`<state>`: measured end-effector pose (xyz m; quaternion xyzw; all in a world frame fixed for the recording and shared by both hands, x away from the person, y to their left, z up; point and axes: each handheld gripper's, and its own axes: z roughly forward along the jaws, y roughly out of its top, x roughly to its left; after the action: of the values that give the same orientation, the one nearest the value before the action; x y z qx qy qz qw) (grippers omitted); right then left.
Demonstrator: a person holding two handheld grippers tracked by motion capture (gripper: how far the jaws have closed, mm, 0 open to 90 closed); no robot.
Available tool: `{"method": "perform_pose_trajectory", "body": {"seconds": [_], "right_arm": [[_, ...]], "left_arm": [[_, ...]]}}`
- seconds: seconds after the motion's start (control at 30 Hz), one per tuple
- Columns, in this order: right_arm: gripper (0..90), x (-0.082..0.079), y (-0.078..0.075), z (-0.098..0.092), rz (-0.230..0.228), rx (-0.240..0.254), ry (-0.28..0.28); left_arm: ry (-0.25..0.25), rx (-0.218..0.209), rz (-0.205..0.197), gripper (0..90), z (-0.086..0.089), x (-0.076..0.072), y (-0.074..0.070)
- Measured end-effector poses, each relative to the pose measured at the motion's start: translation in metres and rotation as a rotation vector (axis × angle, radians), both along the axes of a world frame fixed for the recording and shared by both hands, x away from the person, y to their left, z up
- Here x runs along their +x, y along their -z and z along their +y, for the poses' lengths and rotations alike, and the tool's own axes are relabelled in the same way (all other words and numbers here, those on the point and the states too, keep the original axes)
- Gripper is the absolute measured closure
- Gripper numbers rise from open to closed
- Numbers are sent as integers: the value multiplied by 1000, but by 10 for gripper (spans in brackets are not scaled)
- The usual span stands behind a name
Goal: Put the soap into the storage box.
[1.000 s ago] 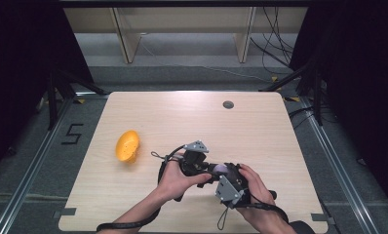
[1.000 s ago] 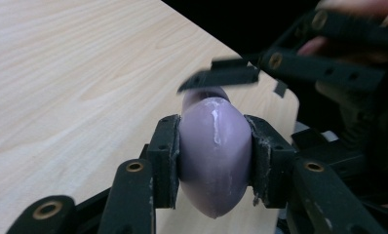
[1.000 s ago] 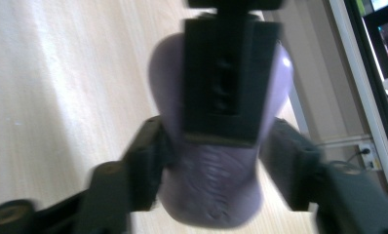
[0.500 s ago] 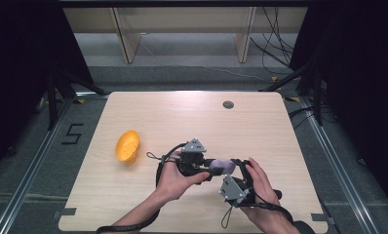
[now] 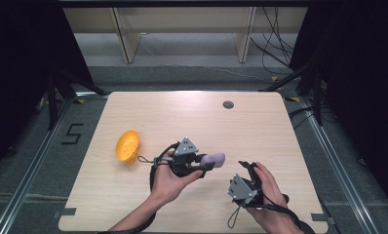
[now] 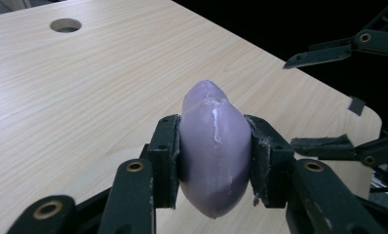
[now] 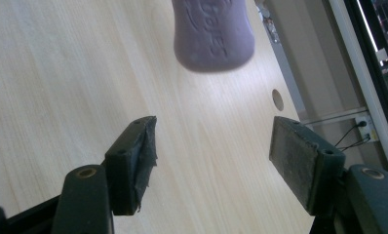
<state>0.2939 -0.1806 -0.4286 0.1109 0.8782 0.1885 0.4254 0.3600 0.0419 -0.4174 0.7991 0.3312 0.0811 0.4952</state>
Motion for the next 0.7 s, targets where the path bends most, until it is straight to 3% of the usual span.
{"method": "perform_pose_trajectory", "body": {"seconds": [0.07,0.2,0.3,0.33,0.6,0.67,0.7], "right_arm": [[350,-1,2,-3,14,33,43],[352,1,1,-8,2,27,38],[353,0,2,-10,10,55,59],[353,0,3,-11,14,65,73],[353,1,4,-12,27,84,74],[353,0,5,-12,37,91,81],[353,0,5,-12,33,91,83]], "left_arm": [[-17,3,-8,590,3,0,1],[-53,3,-17,590,9,0,2],[-84,19,-29,590,14,0,2],[-80,47,-30,590,16,0,1],[-109,51,-59,590,25,1,0],[-106,75,-62,590,29,2,0],[-116,62,-62,590,30,3,1]]}}
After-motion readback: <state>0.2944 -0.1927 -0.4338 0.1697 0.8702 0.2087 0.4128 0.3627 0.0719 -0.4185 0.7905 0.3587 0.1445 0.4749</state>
